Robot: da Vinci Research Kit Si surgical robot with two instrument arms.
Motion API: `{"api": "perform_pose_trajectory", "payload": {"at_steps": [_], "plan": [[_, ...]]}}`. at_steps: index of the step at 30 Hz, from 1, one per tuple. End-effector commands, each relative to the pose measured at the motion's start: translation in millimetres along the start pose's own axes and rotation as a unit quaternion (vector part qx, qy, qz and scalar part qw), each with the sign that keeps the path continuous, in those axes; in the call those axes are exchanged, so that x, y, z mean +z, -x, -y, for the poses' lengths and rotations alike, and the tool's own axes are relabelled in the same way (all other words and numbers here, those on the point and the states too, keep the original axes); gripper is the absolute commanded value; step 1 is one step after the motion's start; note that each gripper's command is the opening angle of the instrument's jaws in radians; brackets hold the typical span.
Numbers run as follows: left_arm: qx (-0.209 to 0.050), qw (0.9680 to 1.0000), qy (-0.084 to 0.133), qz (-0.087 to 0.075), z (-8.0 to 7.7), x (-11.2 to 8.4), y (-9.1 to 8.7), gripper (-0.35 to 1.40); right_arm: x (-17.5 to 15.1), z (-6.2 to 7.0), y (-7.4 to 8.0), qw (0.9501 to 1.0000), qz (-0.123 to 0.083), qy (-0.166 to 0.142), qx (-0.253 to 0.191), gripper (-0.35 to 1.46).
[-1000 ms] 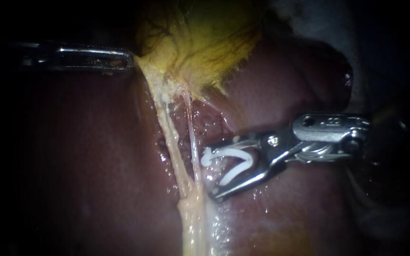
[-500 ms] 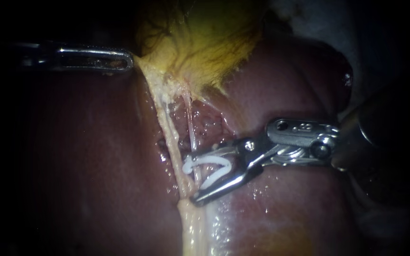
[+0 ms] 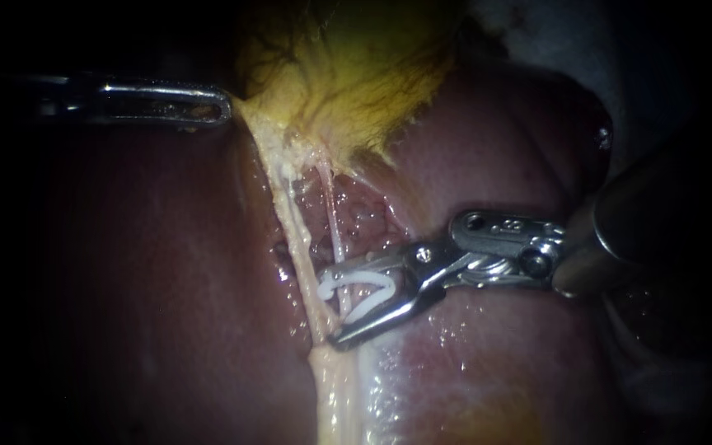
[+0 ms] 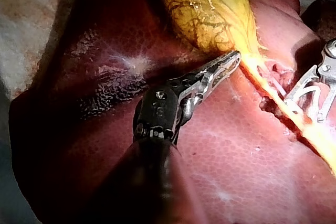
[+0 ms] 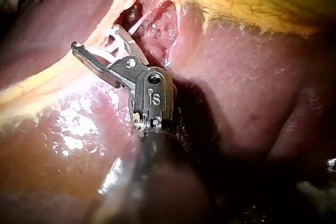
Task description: Clipping first clip left tube
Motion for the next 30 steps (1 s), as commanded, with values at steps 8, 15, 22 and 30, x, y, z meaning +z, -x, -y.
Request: {"api": "perform_pose_trajectory", "payload": {"at_steps": [8,15,22,30], "plan": [[0.0,1.0,0.0,0.0,0.0,0.0,-0.1,-0.35,0.4,-1.3,1.2,1.0,0.001,0.002,0.001,0.54],[0.0,1.0,0.0,0.0,0.0,0.0,-0.1,-0.35,0.6,-2.7,1.4,1.0,0.001,0.004,0.003,0.54],[0.0,1.0,0.001,0.0,0.0,0.1,-0.1,-0.35,1.4,-3.5,1.6,1.0,0.006,-0.004,0.004,0.54],[0.0,1.0,0.001,0.0,0.0,0.1,-0.1,-0.35,2.7,-3.7,1.7,0.9992,0.003,-0.04,-0.002,0.54]]}}
